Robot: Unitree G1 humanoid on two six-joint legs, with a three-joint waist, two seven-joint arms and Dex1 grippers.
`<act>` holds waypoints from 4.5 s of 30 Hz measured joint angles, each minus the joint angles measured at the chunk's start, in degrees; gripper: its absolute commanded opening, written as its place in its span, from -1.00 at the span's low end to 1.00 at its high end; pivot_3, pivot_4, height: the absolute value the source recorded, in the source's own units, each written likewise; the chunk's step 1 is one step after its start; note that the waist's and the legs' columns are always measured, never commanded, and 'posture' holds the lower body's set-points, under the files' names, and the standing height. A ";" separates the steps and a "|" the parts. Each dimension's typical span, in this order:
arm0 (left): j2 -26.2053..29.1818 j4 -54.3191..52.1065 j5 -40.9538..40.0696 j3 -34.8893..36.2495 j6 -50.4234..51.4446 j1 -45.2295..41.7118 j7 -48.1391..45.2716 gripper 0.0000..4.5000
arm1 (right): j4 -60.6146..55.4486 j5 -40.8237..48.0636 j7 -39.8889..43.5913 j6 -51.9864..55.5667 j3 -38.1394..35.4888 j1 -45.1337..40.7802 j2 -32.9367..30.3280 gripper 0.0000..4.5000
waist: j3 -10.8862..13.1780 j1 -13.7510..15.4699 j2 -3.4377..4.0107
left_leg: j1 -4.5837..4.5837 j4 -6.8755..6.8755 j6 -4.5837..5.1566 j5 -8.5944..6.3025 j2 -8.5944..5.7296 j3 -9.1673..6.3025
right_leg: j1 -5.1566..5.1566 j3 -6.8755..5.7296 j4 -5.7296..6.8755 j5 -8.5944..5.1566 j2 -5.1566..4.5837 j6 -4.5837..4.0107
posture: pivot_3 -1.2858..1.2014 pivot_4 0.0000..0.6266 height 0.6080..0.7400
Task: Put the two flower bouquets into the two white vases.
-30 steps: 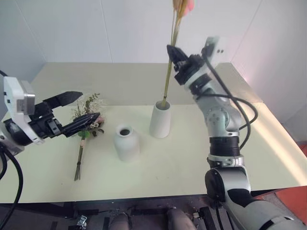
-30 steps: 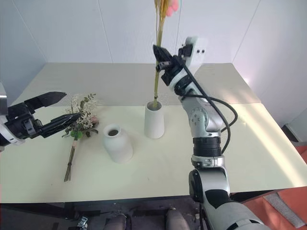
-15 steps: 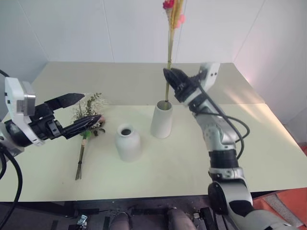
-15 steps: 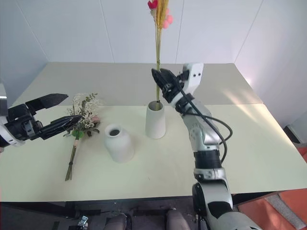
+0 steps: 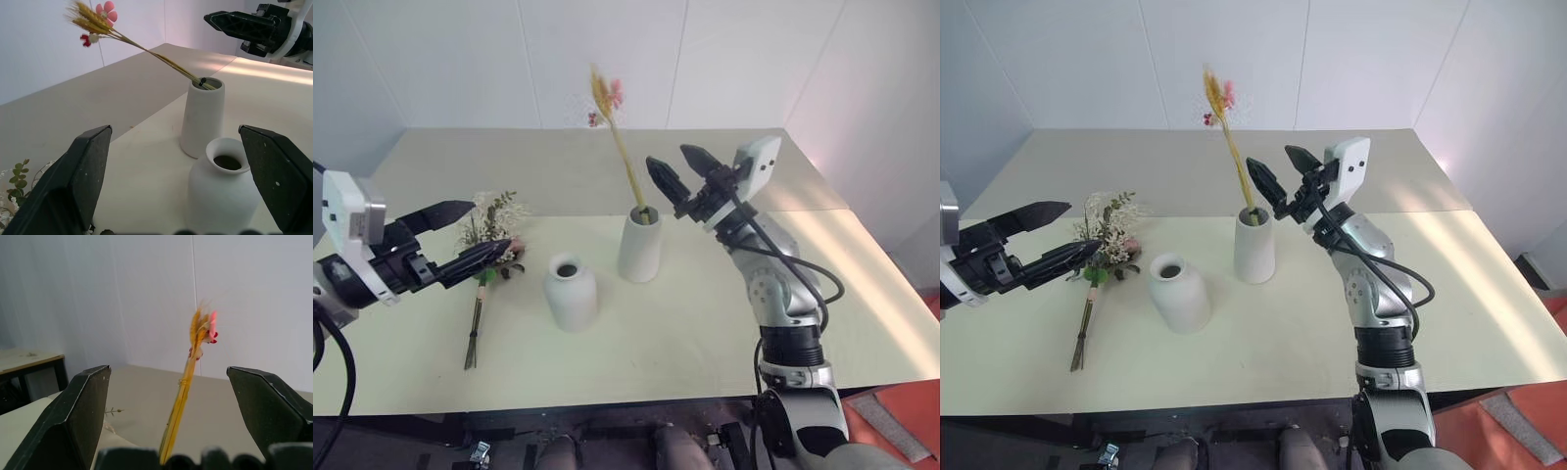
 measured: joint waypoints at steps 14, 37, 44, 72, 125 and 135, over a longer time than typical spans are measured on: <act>-0.01 -1.04 0.05 0.16 -0.17 0.24 0.03 1.00 | 16.61 2.27 -3.48 28.64 0.15 -22.17 -3.85 0.98 | 0.01 -0.03 0.01 | -0.04 -0.03 0.00 0.00 0.00 0.01 | -0.06 0.00 0.00 0.07 0.01 -0.20 | 0.03 -0.52 1.00; -3.06 -5.37 0.04 1.59 -0.74 3.78 1.91 1.00 | 63.77 -11.56 -2.27 15.35 2.60 -45.73 0.80 0.43 | 0.01 -0.50 0.01 | -0.56 -0.03 0.01 0.00 -0.01 -0.01 | -0.59 -0.03 0.02 0.19 0.01 -0.33 | 0.03 -0.52 1.00; -3.38 -5.85 0.03 2.15 -0.74 4.27 2.51 1.00 | 66.59 -11.73 -2.17 10.37 -0.15 -47.44 1.68 -0.70 | 0.01 -1.48 0.01 | -0.57 -0.03 0.01 0.00 -0.01 -0.03 | -0.58 -0.04 0.02 0.19 0.01 -0.33 | 0.03 -0.52 1.00; -2.40 -4.83 -0.24 1.19 -0.67 2.75 1.28 1.00 | 27.96 -4.65 -4.80 6.03 -7.50 -27.32 4.64 -0.99 | 0.01 -1.49 0.02 | -0.55 -0.03 0.01 0.01 -0.01 -0.09 | -0.58 -0.06 0.14 0.18 0.01 -0.33 | 0.03 -0.52 1.00; 0.26 -3.54 -1.97 -1.50 0.90 -0.19 1.64 1.00 | 6.45 -9.97 -6.78 -20.44 3.49 4.26 9.13 0.99 | 0.00 -1.43 0.01 | -0.46 -0.02 -0.01 0.02 -0.03 -0.08 | -0.72 0.00 0.59 0.06 0.04 -0.34 | 0.03 -0.52 1.00; 4.55 -1.47 2.07 -2.95 14.47 -1.19 16.18 1.00 | -9.59 7.09 10.77 3.50 0.30 9.02 -14.76 0.99 | 0.01 -1.32 0.01 | -0.29 -0.02 -0.01 0.02 -0.04 -0.08 | -0.65 0.03 0.65 -0.23 0.07 0.04 | 0.03 -0.52 1.00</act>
